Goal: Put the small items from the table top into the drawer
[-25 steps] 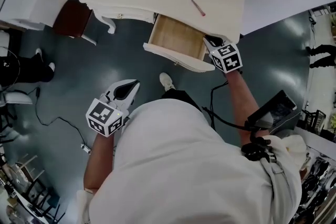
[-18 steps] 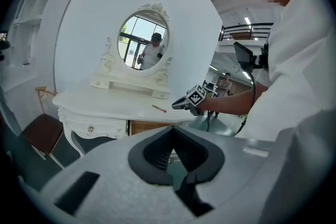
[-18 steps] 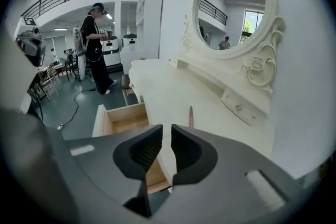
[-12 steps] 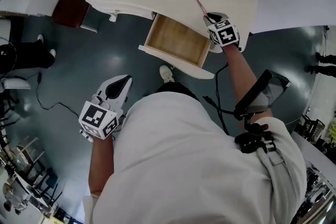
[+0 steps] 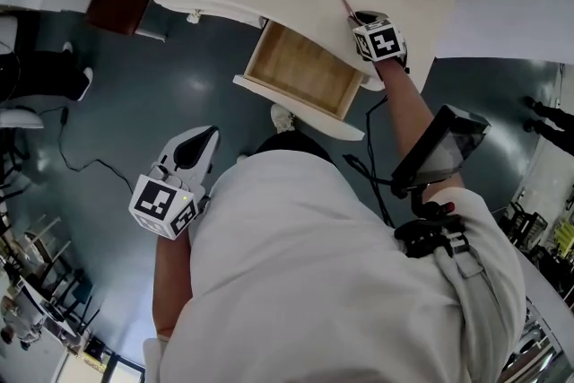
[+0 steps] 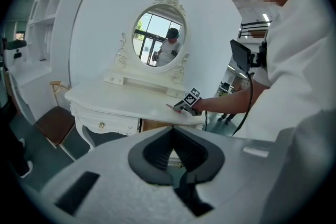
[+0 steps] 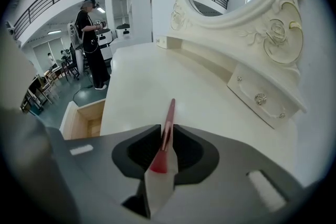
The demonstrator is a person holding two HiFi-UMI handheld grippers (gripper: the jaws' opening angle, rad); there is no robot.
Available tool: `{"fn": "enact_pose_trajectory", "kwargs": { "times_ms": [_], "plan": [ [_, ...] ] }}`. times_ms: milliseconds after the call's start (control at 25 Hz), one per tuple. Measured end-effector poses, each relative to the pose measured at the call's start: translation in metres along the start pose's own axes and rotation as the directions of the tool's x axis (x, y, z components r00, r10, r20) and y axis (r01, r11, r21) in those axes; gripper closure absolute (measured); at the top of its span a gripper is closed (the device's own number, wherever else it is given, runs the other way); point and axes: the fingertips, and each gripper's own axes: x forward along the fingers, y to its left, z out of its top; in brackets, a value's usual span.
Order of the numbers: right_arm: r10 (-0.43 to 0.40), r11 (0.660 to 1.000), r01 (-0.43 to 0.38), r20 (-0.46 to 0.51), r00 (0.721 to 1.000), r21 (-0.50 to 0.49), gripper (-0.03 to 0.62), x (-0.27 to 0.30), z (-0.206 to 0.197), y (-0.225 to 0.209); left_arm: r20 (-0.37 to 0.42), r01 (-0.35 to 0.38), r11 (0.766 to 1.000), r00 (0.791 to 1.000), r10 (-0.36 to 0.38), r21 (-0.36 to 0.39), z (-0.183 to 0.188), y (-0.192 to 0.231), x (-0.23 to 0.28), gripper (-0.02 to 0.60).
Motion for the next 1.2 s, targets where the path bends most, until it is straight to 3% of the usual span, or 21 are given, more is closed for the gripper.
{"fn": "enact_pose_trajectory", "kwargs": {
  "times_ms": [200,640,1200],
  "plan": [
    [0.032,0.999,-0.032,0.005,0.999,0.039,0.539,0.004,-0.001,0.001,-0.005,-0.008,1.000,1.000,0.008,-0.018,0.000,0.005,0.001,0.580],
    [0.047,0.999,-0.047,0.016,0.999,0.018,0.548,-0.003,0.008,0.017,-0.004,0.002,1.000,1.000,-0.002,-0.016,0.000,0.008,0.005,0.580],
    [0.200,0.975,-0.198,0.012,0.980,-0.104,0.549,-0.002,0.025,0.114,0.006,-0.024,0.998,1.000,0.024,-0.051,-0.013,0.008,-0.006,0.580]
  ]
}}
